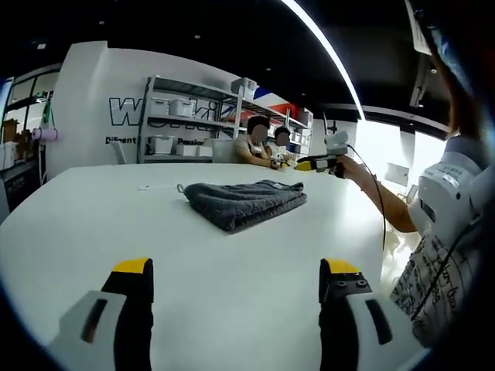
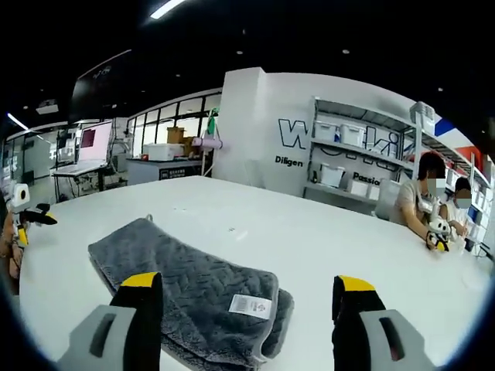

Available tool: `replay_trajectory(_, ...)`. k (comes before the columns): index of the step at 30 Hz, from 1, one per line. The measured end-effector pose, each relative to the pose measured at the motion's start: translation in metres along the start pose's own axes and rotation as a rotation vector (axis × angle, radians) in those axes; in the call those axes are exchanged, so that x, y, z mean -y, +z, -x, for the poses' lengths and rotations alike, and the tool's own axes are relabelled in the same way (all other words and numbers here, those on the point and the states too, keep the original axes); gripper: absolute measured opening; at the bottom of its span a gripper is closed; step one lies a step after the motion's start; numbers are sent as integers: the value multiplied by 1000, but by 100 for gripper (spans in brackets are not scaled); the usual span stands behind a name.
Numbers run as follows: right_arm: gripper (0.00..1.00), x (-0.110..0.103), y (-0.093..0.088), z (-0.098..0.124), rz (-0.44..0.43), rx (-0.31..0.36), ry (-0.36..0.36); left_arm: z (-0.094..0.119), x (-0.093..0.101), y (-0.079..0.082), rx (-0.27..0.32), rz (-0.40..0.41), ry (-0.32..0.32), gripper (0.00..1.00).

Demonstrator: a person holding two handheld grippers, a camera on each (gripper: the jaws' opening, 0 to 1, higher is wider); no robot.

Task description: Fold the towel on the table until its edges align and the towel forms a compact rectangular stack.

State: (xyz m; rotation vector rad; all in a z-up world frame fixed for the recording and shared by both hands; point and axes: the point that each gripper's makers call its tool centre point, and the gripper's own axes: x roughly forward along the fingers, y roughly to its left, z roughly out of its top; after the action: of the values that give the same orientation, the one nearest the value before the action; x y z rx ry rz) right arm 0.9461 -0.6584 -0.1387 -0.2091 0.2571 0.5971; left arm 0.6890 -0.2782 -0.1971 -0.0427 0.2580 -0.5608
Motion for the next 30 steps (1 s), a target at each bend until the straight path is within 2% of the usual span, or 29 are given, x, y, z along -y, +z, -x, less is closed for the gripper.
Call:
replay_trajectory(6,91,8,-1,-11,15,-24,-10,-1,4,-1,-11,-12,-10,93)
replay_trajectory(9,84,14,-1,-17,42,-21,-17,-1,4,0,-10,-12,-10,92)
replay_trajectory(15,83,23,-3,-25,32,-37,-29,-1,10,2,-1,-11,-26,92)
replay_trajectory(23,72,42,-3,-32,37,-63,-58,0,11,-1,-13,-11,-32,92)
replay_trajectory(26,62,50,-1,-32,44,-46,-92,0,12,0,-12,-13,-36,91)
replay_trajectory(28,54,54,1,-35,33,-38,-87,0,12,1,-13,-15,-37,91)
replay_trajectory(30,51,52,-1,-40,17,-48,-62,0,11,1,-15,-15,-35,91)
